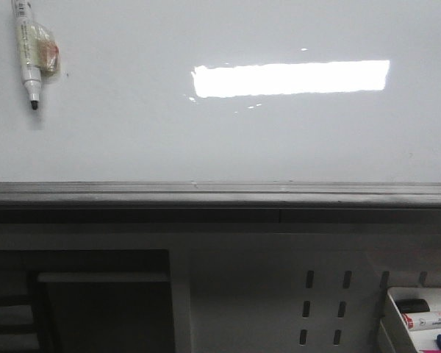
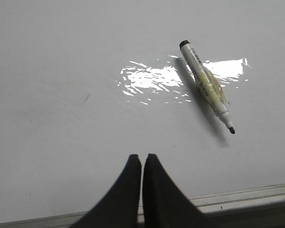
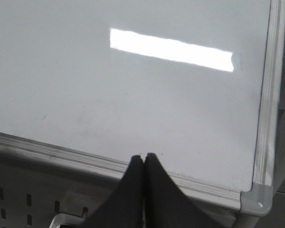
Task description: Write number 4 on whiteboard
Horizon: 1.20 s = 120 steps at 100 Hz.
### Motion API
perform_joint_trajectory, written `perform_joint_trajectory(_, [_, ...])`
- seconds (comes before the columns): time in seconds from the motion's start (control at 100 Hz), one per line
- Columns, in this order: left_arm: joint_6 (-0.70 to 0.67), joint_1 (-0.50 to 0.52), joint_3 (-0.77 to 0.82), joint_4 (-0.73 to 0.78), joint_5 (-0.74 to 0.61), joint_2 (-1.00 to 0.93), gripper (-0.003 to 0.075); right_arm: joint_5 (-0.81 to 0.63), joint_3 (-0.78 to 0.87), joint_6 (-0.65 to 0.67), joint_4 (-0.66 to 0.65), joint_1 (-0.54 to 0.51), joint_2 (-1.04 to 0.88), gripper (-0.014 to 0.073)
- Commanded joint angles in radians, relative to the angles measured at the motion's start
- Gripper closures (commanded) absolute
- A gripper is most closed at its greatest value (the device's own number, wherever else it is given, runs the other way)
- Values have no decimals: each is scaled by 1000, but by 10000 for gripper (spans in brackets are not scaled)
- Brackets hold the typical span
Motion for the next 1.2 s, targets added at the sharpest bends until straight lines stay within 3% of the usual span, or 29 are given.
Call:
perform_joint_trajectory(0.0, [-12,2,29,-3,-72,-26,741,-75,22,-3,-6,-6,-17,659])
perform_joint_trajectory(1.02, [-12,2,29,-3,-72,-26,741,-96,22,-3,-6,-6,-17,659])
perform_joint_trajectory(1.19, [-12,2,29,-66,-76,-26,741,-115,22,-3,101,-6,-17,659])
